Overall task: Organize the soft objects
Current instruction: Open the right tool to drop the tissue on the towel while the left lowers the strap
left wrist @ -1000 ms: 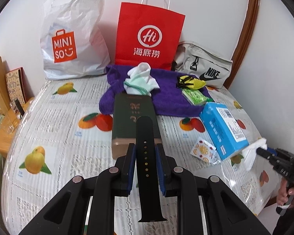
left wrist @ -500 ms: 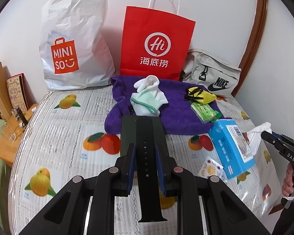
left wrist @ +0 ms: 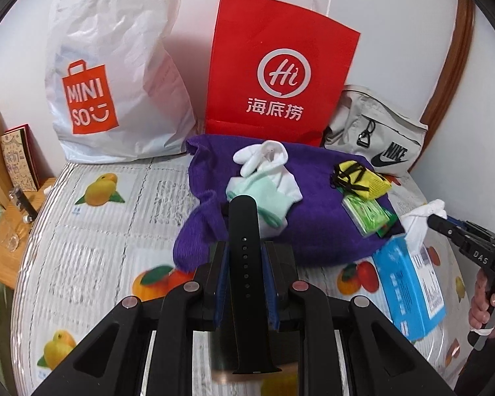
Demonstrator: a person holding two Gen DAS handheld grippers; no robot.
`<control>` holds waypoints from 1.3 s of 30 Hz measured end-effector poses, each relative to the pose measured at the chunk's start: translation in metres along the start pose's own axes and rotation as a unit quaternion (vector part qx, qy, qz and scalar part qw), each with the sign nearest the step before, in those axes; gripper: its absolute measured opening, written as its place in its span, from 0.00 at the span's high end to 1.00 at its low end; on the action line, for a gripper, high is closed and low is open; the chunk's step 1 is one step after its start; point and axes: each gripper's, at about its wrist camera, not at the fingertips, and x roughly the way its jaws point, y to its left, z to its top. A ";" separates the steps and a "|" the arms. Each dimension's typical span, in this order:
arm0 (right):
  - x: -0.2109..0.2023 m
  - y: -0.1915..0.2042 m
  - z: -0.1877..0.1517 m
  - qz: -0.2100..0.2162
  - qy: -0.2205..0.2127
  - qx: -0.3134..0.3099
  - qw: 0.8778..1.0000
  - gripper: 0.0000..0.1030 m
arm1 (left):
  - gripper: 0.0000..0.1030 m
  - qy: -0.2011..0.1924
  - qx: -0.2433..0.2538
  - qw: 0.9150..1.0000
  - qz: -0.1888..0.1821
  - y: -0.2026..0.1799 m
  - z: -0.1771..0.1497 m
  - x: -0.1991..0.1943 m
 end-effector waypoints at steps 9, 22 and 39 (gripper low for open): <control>0.056 -0.006 0.019 -0.003 0.039 0.010 0.999 0.77 | 0.81 0.012 -0.004 1.000 -0.002 0.006 0.030 0.038; 0.094 -0.012 0.025 0.000 0.076 0.033 0.997 0.77 | 0.81 0.020 -0.033 0.999 -0.026 0.012 0.075 0.079; 0.101 -0.008 0.027 -0.008 0.077 0.000 0.997 0.39 | 0.80 0.074 -0.034 0.997 0.002 0.018 0.083 0.129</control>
